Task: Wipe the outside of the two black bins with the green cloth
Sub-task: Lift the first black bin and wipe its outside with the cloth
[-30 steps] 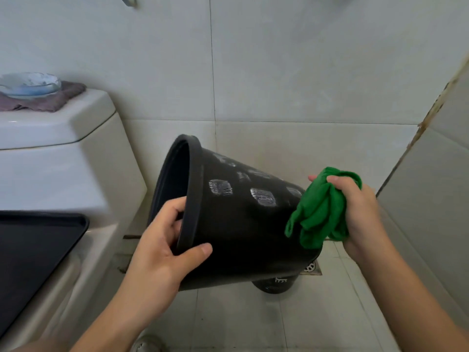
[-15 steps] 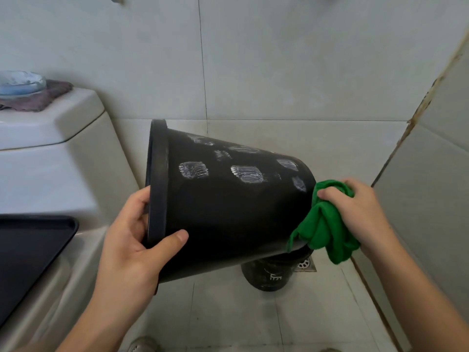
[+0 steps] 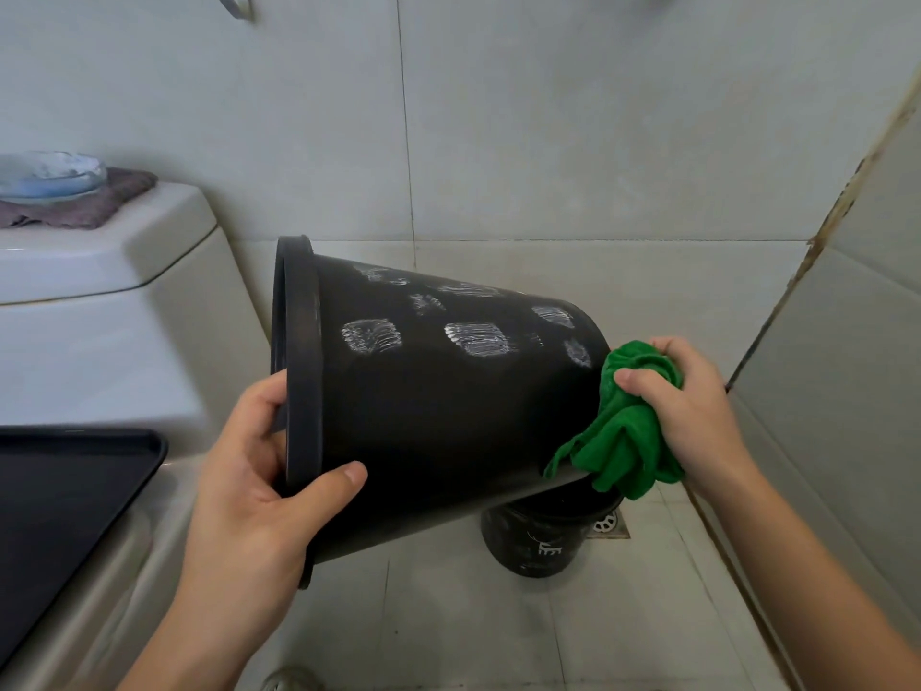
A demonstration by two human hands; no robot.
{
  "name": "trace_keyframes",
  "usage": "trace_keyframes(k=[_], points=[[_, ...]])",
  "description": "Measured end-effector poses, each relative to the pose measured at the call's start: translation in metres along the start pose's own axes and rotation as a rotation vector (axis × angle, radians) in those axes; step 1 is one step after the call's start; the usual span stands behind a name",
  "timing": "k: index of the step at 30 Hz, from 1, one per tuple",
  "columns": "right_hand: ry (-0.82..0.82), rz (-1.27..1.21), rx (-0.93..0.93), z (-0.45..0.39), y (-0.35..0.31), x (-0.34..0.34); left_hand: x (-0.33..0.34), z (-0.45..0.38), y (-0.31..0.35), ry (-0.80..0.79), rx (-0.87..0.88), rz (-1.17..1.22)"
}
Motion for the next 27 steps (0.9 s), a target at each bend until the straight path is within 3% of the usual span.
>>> trace_keyframes(k=[5, 8, 13, 27], points=[[0.066, -0.077, -0.063, 0.008, -0.002, 0.000, -0.006, -0.005, 0.016, -0.033, 0.012, -0.084], [0.071, -0.092, -0.049, 0.013, 0.003, 0.002, -0.012, -0.012, 0.013, -0.108, -0.071, -0.133], [0.099, -0.063, -0.015, 0.024, 0.020, 0.015, -0.025, -0.020, -0.018, 0.015, -0.277, -0.308], [0.204, -0.152, -0.047, 0.034, 0.028, 0.016, -0.015, -0.021, -0.006, -0.024, -0.250, -0.124]])
Point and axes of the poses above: each hand's wrist, its own z-axis away from the middle knuckle, its own x-axis out of the palm, y = z × x, the point moved 7 cm from there along -z, towards the middle knuckle, and after that the axes turned 11 degrees about -z, right-handed, at the moved point
